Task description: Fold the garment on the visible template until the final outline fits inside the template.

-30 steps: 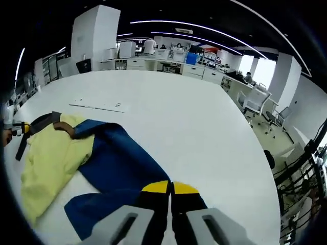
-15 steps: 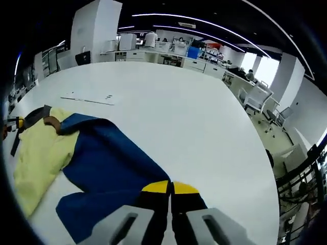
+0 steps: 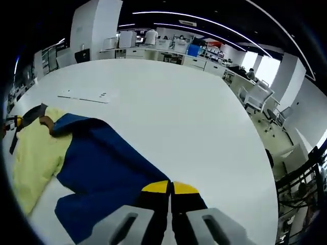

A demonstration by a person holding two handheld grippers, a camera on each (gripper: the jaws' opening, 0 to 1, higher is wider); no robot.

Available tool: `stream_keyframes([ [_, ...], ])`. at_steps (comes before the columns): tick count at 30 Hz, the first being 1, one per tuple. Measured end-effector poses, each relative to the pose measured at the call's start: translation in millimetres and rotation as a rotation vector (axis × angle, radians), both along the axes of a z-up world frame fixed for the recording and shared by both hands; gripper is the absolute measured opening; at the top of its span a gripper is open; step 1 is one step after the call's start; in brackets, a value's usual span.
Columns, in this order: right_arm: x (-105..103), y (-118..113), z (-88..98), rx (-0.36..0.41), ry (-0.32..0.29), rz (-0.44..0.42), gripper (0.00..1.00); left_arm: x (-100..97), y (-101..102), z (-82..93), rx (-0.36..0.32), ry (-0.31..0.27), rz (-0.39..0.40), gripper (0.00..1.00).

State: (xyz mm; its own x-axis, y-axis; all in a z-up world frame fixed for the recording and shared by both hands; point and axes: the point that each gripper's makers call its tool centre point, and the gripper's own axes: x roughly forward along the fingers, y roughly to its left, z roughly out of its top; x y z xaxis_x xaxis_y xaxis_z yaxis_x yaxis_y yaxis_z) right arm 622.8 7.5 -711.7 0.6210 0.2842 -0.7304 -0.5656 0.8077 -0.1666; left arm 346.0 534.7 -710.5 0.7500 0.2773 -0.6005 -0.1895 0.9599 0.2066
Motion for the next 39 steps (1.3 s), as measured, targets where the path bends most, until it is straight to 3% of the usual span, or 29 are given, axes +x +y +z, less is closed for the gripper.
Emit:
stream_keyframes([
  [4,-2,3,-2.5,0.032,0.021,-0.021,0.00,-0.9,-1,1.2,0.005,0.006,0.008,0.00],
  [8,-5,10,6.0,0.119,0.017,-0.053,0.00,-2.5,-2,7.3,-0.007,-0.009,0.024,0.03],
  [12,-8,14,13.8,0.142,0.004,-0.054,0.12,-2.2,-6,17.9,-0.033,-0.040,0.037,0.12],
  [20,-23,29,30.9,0.252,0.027,-0.067,0.35,-4.6,-25,31.9,-0.042,-0.051,-0.013,0.29],
  [29,-66,58,46.9,0.301,0.064,0.060,0.53,-11.0,-55,52.8,-0.036,-0.070,-0.117,0.44],
  [35,-96,76,54.7,0.329,0.100,0.140,0.62,-18.0,-67,56.2,-0.039,-0.067,-0.159,0.52],
  [39,-122,88,57.2,0.353,0.136,0.201,0.67,-18.0,-91,63.6,-0.072,-0.105,-0.234,0.58],
])
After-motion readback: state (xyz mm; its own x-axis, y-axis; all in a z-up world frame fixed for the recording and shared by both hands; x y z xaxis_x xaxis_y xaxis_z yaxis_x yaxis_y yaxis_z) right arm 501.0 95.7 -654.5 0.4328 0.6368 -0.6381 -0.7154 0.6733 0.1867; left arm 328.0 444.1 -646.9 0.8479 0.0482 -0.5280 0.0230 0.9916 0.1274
